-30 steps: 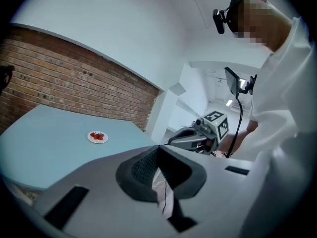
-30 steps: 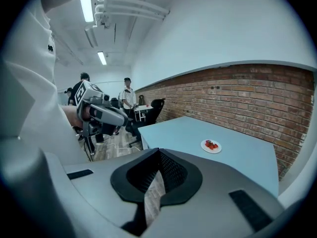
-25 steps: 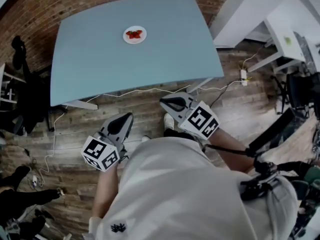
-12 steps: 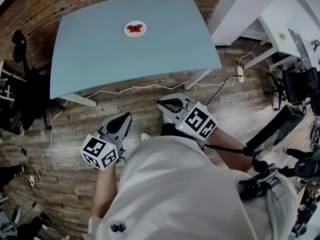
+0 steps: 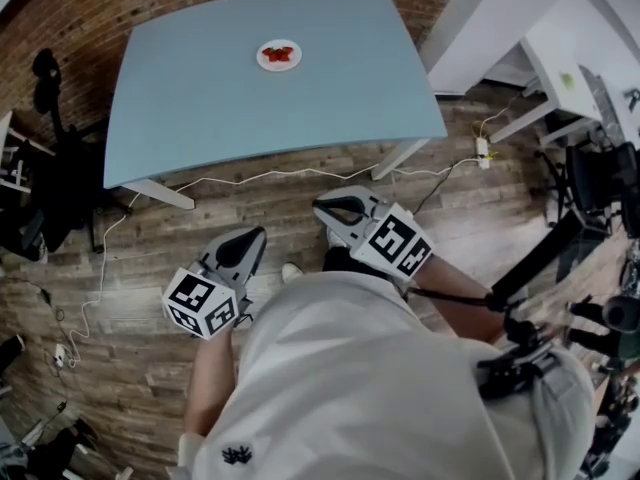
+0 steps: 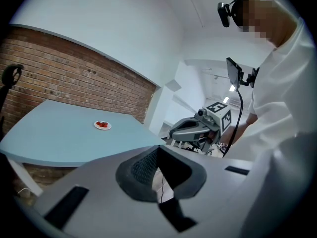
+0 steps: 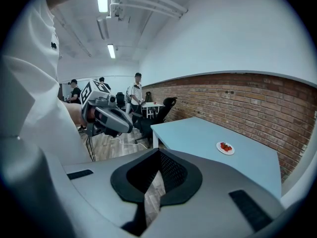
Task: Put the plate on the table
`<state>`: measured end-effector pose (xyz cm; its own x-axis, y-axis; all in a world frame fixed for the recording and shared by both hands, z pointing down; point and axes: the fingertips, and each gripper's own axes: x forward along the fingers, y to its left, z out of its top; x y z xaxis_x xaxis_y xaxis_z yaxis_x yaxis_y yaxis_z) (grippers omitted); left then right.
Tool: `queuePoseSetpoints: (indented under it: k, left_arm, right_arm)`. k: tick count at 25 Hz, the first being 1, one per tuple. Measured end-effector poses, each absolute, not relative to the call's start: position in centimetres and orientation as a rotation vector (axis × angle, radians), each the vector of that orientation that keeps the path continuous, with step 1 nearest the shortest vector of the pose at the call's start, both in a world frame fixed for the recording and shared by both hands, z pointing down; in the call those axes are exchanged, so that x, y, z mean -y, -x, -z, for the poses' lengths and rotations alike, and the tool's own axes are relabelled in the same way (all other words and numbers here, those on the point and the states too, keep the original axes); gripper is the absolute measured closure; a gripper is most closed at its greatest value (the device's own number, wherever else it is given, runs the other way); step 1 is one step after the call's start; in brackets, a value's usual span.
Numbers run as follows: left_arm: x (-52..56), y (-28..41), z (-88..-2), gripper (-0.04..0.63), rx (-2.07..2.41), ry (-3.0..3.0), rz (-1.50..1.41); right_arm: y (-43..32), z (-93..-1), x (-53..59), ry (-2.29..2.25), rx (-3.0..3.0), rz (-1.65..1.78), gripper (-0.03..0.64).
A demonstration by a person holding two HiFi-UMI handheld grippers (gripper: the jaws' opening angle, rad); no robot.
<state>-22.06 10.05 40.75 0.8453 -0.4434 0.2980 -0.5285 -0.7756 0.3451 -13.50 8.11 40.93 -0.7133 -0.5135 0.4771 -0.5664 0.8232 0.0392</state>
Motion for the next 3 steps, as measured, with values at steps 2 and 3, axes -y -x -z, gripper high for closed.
queuePoseSetpoints:
  k: [2, 3]
  left_arm:
    - [-10.20, 22.24, -40.68, 0.594, 0.719, -2.605, -0.278]
    - [-10.27, 22.32, -40.65, 0.595, 0.718, -2.607, -0.278]
  right_arm:
    - [13.69, -40.91, -8.28, -0.799, 2.525, -0.147, 0.609]
    - [13.78, -40.91, -8.37, -0.799, 2.524, -0.145, 0.609]
